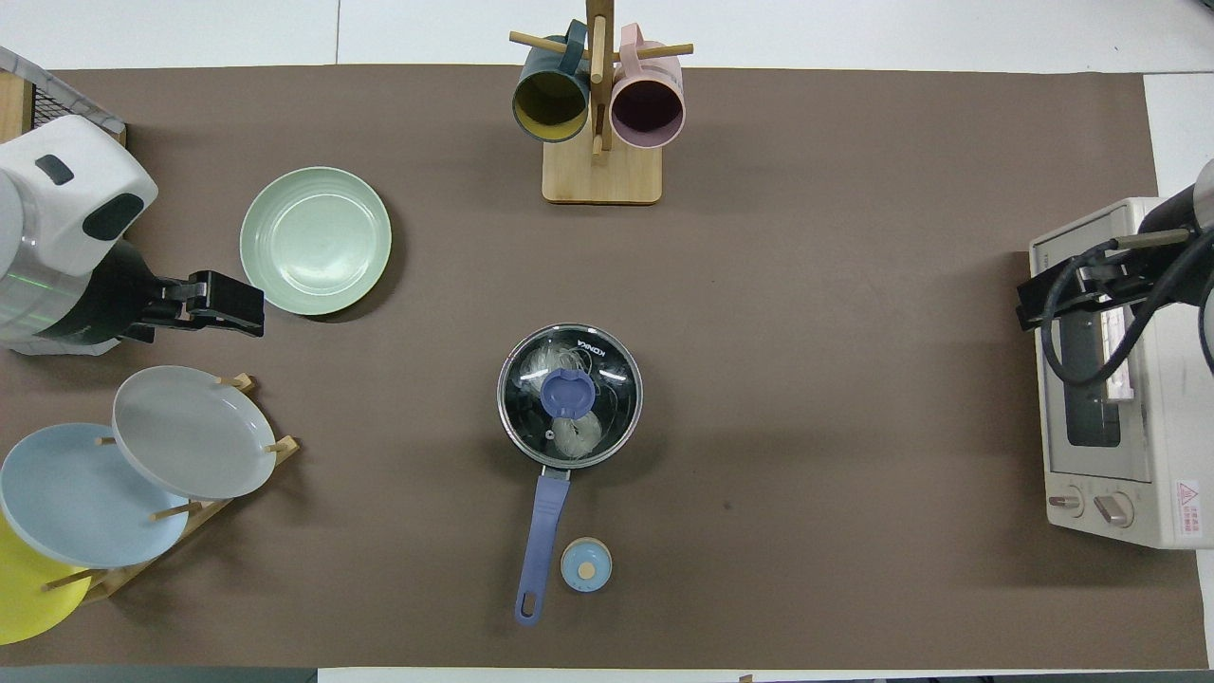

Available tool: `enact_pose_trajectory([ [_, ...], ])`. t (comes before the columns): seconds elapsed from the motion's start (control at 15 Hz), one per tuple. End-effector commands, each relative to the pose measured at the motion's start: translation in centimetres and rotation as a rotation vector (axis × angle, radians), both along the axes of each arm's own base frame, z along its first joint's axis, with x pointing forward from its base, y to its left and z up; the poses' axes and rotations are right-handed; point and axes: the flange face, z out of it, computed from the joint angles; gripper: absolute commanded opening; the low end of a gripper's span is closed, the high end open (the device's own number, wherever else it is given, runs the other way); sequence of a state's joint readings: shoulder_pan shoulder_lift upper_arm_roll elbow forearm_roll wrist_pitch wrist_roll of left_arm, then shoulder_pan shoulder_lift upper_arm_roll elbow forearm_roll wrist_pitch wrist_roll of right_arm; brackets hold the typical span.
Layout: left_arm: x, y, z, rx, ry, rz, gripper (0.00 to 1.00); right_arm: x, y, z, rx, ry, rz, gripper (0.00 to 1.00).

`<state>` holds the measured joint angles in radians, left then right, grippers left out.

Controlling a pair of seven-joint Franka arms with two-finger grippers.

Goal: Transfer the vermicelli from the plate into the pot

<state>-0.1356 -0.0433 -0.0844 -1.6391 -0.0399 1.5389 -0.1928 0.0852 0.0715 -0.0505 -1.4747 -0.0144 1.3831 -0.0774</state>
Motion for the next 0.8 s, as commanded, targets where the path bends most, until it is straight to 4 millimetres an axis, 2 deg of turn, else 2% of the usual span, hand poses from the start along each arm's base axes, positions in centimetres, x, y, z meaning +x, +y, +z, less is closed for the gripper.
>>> enact_pose_trajectory([
  [0.0,-0.2,0.8,0.6,0.015,-0.015,0.002,1.00,-0.6,-0.7,-0.2,-0.008,-0.011,0.021,1.00],
  [0.2,-0.2,0.7,0.6,0.015,-0.015,0.001,1.00,-3.3,-1.6,-0.6,-0.004,-0.004,0.004,1.00],
  [0.27,-0.2,0.7,0.6,0.015,-0.015,0.001,1.00,-3.7,-1.8,-0.8,-0.003,-0.003,0.002,1.00],
  [0.47,-0.2,0.7,0.6,0.015,-0.015,0.001,1.00,-2.7,-2.9,-0.4,-0.065,-0.055,0.021,1.00],
  [0.73,-0.2,0.7,0.6,0.015,-0.015,0.001,1.00,-1.8,-4.2,0.2,-0.007,-0.103,-0.051,1.00],
])
